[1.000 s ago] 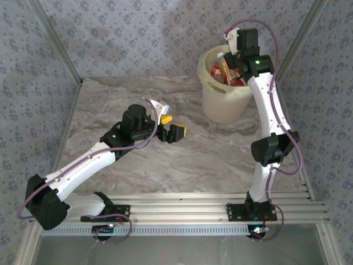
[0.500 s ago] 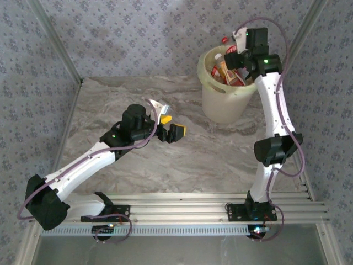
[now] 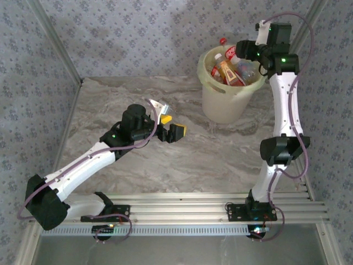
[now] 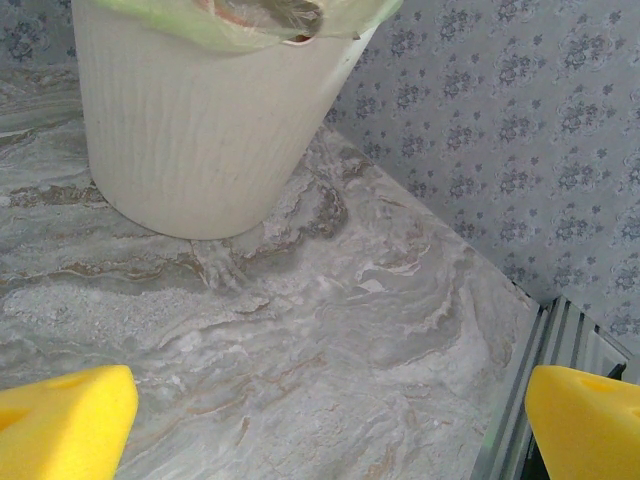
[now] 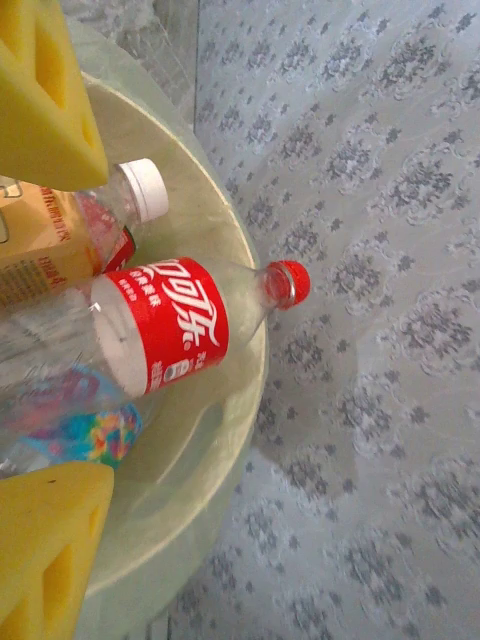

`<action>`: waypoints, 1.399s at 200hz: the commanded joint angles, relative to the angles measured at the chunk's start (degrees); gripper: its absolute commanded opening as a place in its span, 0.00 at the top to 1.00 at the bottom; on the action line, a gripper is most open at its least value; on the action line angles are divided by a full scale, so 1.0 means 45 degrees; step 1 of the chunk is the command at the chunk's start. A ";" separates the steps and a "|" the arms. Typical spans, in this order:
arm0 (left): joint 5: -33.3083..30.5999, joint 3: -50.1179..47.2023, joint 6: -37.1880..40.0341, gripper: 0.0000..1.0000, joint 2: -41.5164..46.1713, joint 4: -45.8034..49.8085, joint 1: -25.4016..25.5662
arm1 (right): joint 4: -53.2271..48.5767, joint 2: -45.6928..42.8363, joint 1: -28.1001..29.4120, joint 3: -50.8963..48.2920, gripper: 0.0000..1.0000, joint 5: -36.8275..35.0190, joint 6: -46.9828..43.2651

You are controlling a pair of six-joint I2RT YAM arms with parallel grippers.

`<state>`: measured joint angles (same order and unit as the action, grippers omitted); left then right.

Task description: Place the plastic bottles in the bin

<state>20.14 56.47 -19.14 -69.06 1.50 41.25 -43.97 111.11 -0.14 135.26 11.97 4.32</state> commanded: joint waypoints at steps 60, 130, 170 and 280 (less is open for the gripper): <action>0.0152 0.0123 -0.0137 0.00 0.0060 -0.0255 -0.0038 | -0.0416 0.1227 -0.0084 0.0067 0.24 -0.0174 -0.0569; 0.0230 0.0128 -0.0157 0.00 -0.0123 -0.0255 -0.0037 | -0.1522 0.1168 -0.0061 -0.0095 0.32 0.1245 -0.1752; 0.0231 0.0127 -0.0162 0.00 -0.0085 -0.0216 -0.0042 | -0.2151 0.1154 0.0032 -0.0129 0.38 0.1373 -0.2209; -0.0084 0.0289 0.0114 0.00 0.0140 0.0148 -0.0074 | -0.1637 -0.0650 0.0085 -0.1360 0.37 0.0251 -0.2222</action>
<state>20.10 56.47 -19.53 -69.17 1.56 41.25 -51.00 112.42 -0.23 130.30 13.50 -6.07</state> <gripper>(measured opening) 0.996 0.612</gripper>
